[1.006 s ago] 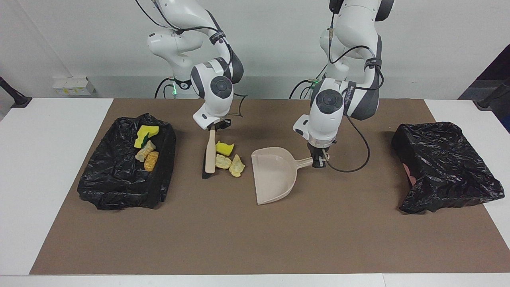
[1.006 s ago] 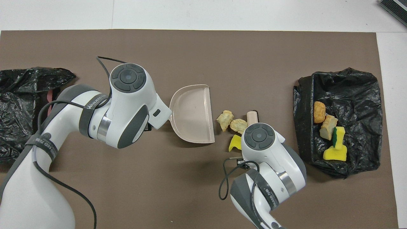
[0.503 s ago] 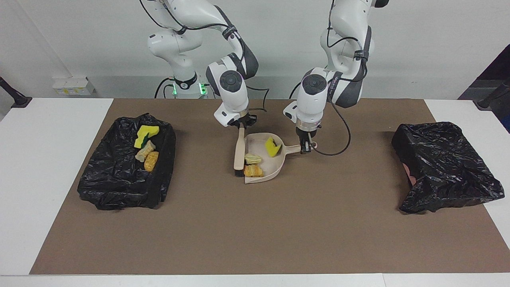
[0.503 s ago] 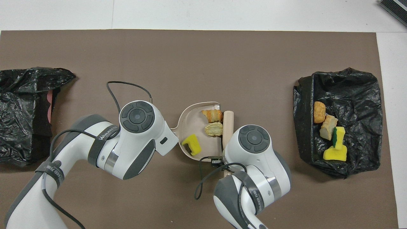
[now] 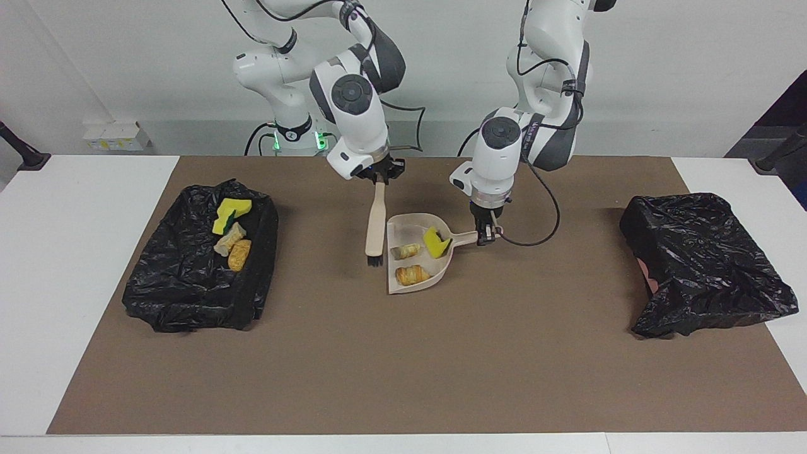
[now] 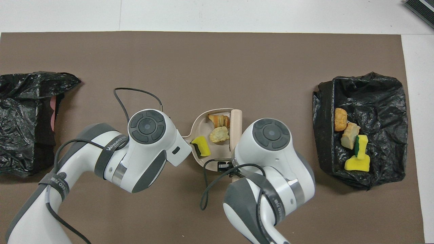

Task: Sweep and dump trash in bin
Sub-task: 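Sweep the remaining scraps into the dustpan held by the left gripper, then carry the dustpan toward the other bag with the left gripper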

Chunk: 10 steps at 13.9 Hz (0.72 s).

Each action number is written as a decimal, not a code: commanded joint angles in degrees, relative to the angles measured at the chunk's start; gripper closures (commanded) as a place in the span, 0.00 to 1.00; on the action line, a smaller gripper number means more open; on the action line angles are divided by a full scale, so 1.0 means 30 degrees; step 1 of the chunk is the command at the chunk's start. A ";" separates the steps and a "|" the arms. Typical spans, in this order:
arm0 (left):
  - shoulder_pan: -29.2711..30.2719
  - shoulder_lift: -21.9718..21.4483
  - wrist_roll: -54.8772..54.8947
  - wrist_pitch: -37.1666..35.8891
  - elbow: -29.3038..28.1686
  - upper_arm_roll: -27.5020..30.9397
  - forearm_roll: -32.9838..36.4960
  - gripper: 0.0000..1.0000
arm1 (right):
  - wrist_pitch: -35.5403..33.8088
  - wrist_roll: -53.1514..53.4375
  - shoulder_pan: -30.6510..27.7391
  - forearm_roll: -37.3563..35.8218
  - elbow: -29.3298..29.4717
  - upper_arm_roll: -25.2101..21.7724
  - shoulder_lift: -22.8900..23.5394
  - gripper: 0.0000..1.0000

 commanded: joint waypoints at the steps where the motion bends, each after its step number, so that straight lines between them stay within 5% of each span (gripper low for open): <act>1: 0.1098 0.0099 0.1003 0.0036 0.0875 -0.0027 0.0010 1.00 | -0.1880 -0.1232 -0.0207 -0.0758 -0.0171 0.0178 -0.1400 1.00; 7: 0.4231 -0.1243 0.6329 -0.4562 0.3135 0.0031 -0.1133 1.00 | 0.0885 0.2010 0.3304 -0.0085 -0.3269 0.0735 -0.2193 1.00; 10: 0.5786 -0.1835 0.9702 -0.5678 0.2667 0.0119 -0.1133 1.00 | 0.3667 0.2832 0.4623 0.1201 -0.3570 0.0735 -0.0736 1.00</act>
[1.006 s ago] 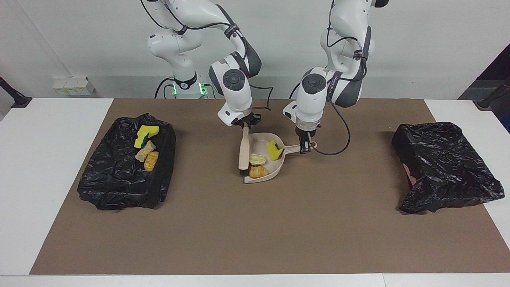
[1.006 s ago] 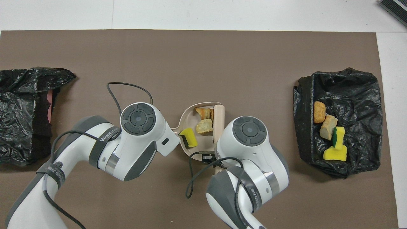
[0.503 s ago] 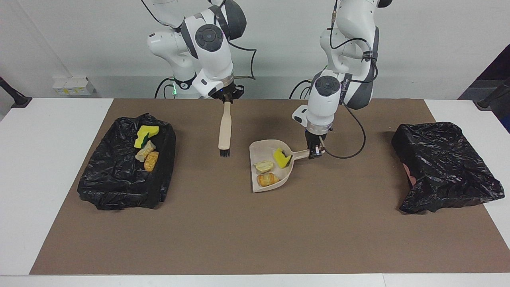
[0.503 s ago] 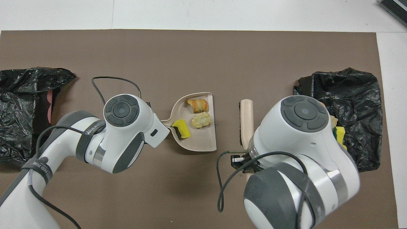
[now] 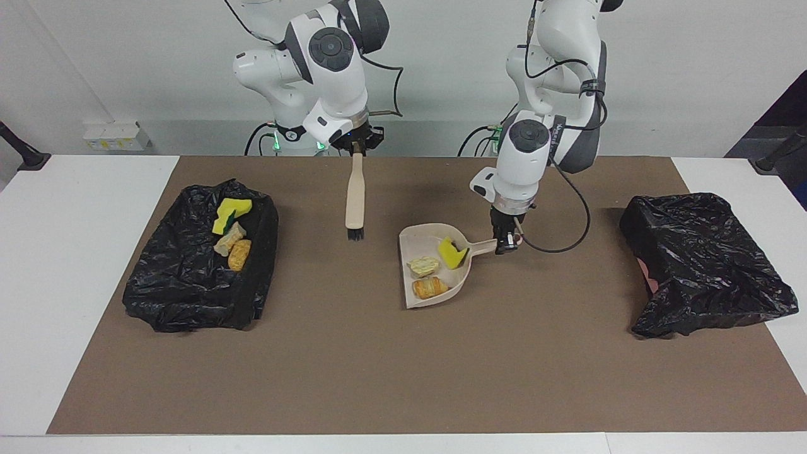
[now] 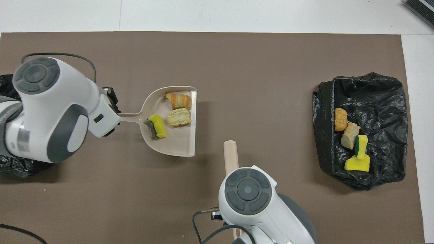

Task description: Sweep and dump trash in bin

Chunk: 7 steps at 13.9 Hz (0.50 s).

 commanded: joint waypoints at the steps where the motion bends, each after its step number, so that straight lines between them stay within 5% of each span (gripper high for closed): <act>1: 0.1215 -0.0841 0.1989 -0.0353 -0.1000 -0.0101 -0.0378 1.00 | 0.2346 0.1524 0.1193 0.0751 -0.0254 -0.0111 0.1412 1.00; 7: 0.3003 -0.1811 0.3042 0.1377 -0.3026 -0.0014 -0.0114 1.00 | 0.5489 0.2883 0.2666 0.0693 -0.0224 -0.0111 0.4026 1.00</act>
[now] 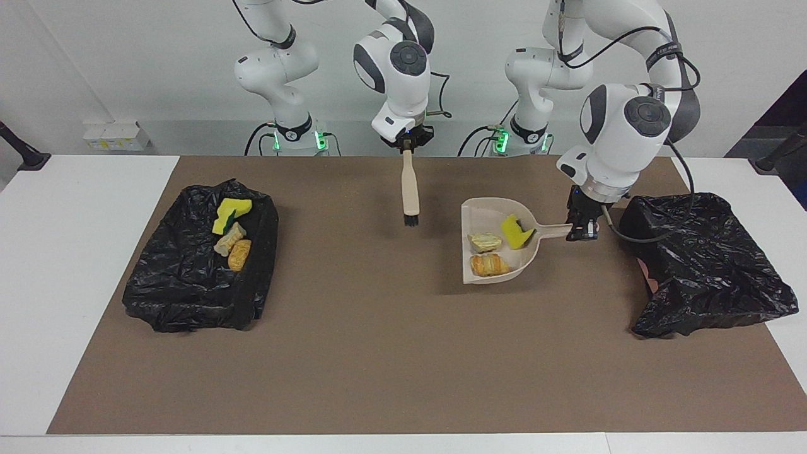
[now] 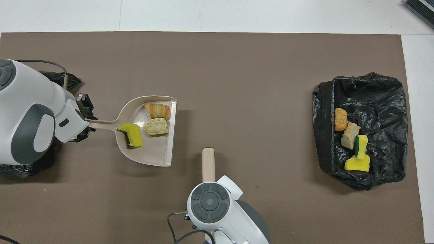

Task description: Sweep and dump trash in bin

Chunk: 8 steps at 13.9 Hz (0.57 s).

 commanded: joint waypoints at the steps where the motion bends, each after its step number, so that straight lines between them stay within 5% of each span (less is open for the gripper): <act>1: 0.1247 -0.0999 0.1446 0.0793 -0.1123 -0.0087 -0.0086 1.00 | 0.0248 0.0054 0.0052 0.0243 0.0100 -0.0112 0.0219 1.00; 4: 0.2829 -0.0911 0.2241 0.1055 -0.1036 -0.0087 -0.0086 1.00 | 0.1592 -0.0180 0.0111 0.0213 -0.0280 -0.0112 0.0688 1.00; 8: 0.4968 -0.0095 0.3967 0.1205 0.0479 -0.0087 -0.0086 1.00 | 0.2914 -0.1617 0.0110 0.0213 -0.1043 -0.0112 0.0775 0.70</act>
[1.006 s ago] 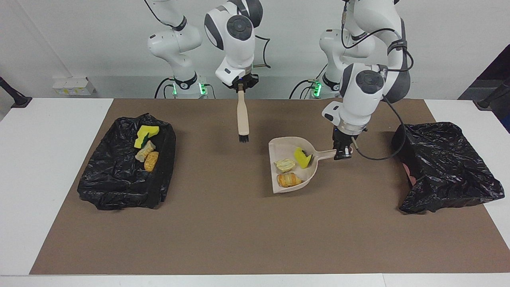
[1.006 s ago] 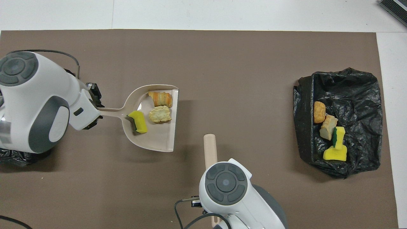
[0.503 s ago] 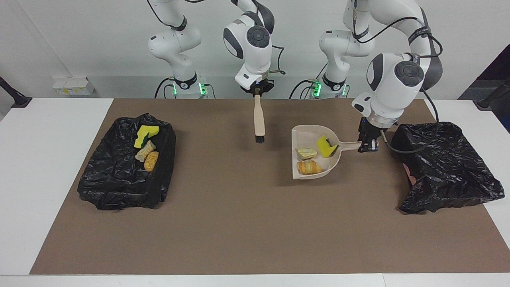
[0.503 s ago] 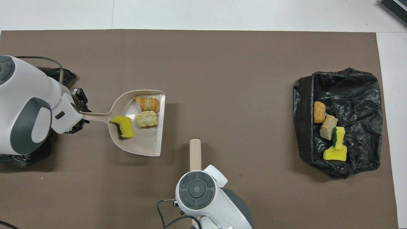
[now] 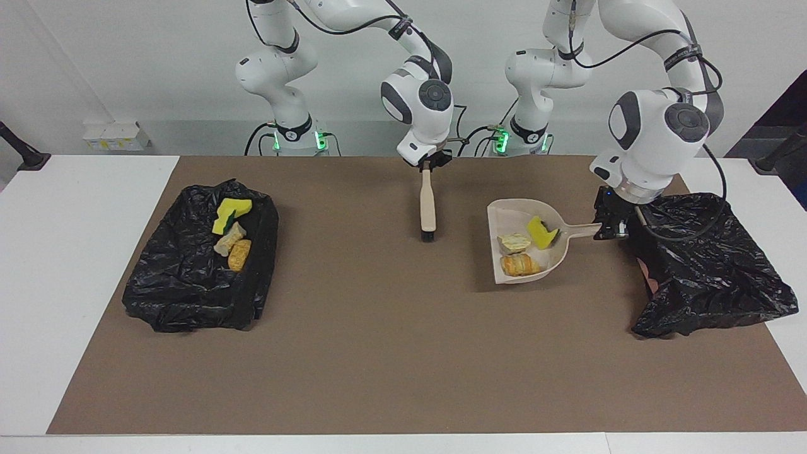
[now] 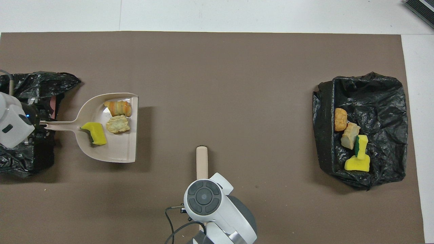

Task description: Sweep and dump trash in bin

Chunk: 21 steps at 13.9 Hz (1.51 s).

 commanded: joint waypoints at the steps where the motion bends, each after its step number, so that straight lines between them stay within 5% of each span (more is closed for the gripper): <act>1: 0.1223 0.0660 0.1149 -0.0183 0.1720 -0.0173 -0.0092 1.00 | 0.0571 -0.0683 0.0088 0.0184 -0.0384 -0.0091 0.0011 0.60; 3: 0.2012 0.1568 0.1706 -0.0887 0.3391 -0.0173 -0.0005 1.00 | 0.0193 -0.0713 0.0058 0.0068 -0.0034 -0.0120 0.0128 0.39; 4: 0.2394 0.2008 0.1882 -0.1267 0.4212 -0.0173 0.0112 1.00 | -0.0071 -0.0713 0.0000 0.0038 0.0258 -0.0149 0.0245 0.08; 5: 0.2746 0.2447 0.2203 -0.1619 0.5177 -0.0173 0.0229 1.00 | -0.0132 -0.0742 -0.0087 -0.0020 0.0464 -0.0178 0.0217 0.00; 13: 0.6000 0.5057 0.4694 -0.2181 1.0397 -0.0144 0.3359 1.00 | -0.0132 -0.0742 -0.3833 -0.2185 0.2019 -0.0325 -0.0923 0.00; 18: 0.6383 0.5059 0.3123 -0.0073 1.0665 0.0177 0.6201 1.00 | -0.0949 -0.0800 -0.7318 -0.4235 0.2019 -0.0325 -0.2856 0.00; 21: 0.5653 0.4914 0.0636 0.0339 1.0607 0.0150 1.0790 1.00 | -0.1741 -0.2755 -0.9690 -0.4562 0.2048 -0.0325 -0.4203 0.00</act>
